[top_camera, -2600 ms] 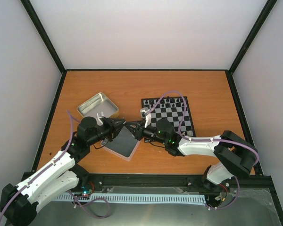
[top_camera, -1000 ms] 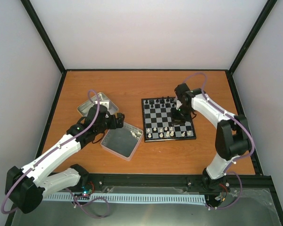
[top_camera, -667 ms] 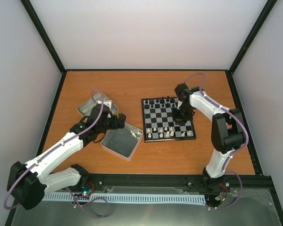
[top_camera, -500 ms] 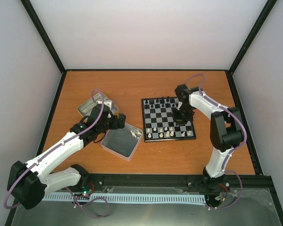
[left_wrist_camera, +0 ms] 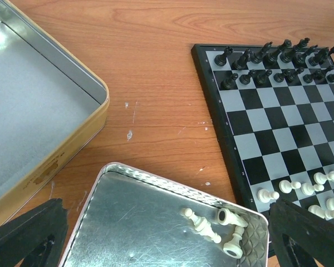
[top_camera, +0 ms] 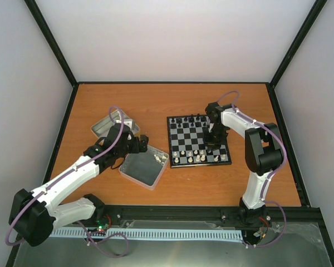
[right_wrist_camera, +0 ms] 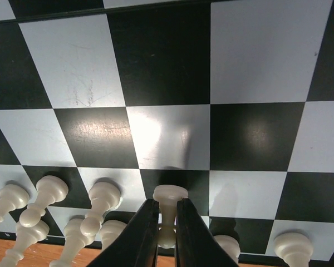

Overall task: Set up the chess pieces on the board
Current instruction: Place the chess piece on the chessboard, then pick up the chess piece from the storage box.

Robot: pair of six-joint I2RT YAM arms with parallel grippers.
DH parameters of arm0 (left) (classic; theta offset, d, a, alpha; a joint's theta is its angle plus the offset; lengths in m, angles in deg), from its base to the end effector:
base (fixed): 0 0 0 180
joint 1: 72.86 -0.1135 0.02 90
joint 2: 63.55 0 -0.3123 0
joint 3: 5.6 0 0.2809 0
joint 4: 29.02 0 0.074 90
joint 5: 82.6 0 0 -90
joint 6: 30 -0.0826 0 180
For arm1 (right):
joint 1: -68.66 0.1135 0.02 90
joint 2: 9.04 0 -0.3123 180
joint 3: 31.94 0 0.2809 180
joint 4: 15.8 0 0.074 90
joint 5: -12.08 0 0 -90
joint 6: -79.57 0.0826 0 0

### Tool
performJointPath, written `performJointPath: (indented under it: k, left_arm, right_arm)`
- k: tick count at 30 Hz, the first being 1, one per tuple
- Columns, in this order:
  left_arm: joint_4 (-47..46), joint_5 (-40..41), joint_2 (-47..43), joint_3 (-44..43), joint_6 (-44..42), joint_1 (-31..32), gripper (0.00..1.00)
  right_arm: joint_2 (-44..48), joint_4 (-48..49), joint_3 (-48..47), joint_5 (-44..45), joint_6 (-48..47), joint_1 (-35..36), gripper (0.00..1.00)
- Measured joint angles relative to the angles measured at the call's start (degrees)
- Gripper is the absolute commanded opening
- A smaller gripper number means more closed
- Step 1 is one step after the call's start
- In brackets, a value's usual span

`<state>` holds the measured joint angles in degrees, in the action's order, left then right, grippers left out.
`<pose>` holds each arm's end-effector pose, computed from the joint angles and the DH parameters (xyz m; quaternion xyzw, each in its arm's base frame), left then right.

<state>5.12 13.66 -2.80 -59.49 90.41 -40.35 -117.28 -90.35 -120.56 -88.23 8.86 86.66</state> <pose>0.2276 -0.1343 0.2500 -0.0060 0.9089 -0.1737 0.3791 0.3483 0.1287 0.1609 -0.0145 -0.9952 -0.0735 0.0630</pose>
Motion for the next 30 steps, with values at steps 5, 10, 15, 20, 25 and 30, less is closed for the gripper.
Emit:
performJointPath:
  k: [5,10,15,20,25,30]
  left_arm:
    - [-0.07,0.0,0.52,0.17,-0.02,0.0,0.99]
    - [-0.46,-0.22,1.33,0.31,-0.26,0.0,0.99]
    - [-1.64,-2.1,2.36,0.85,-1.4,0.0,0.9]
    - [-4.59,-6.75,4.63,2.8,-4.13,0.0,0.69]
    - [-5.42,-11.54,12.66,2.73,-5.7,0.0,0.63]
    - [-2.21,-16.13,22.8,-2.27,-3.06,0.0,0.55]
  right_arm:
    - [-0.02,-0.17,0.17,-0.22,-0.02,-0.02,0.17]
    - [-0.48,-0.7,0.22,-0.2,-0.39,-0.02,0.3]
    - [-0.55,-1.25,-0.11,-0.11,-0.13,-0.02,0.38]
    - [0.31,-0.92,-2.67,0.96,0.42,-0.02,0.42]
    - [5.66,2.27,-4.26,3.15,2.71,-0.02,0.41]
    - [12.85,8.22,-2.47,6.99,7.39,-0.02,0.39]
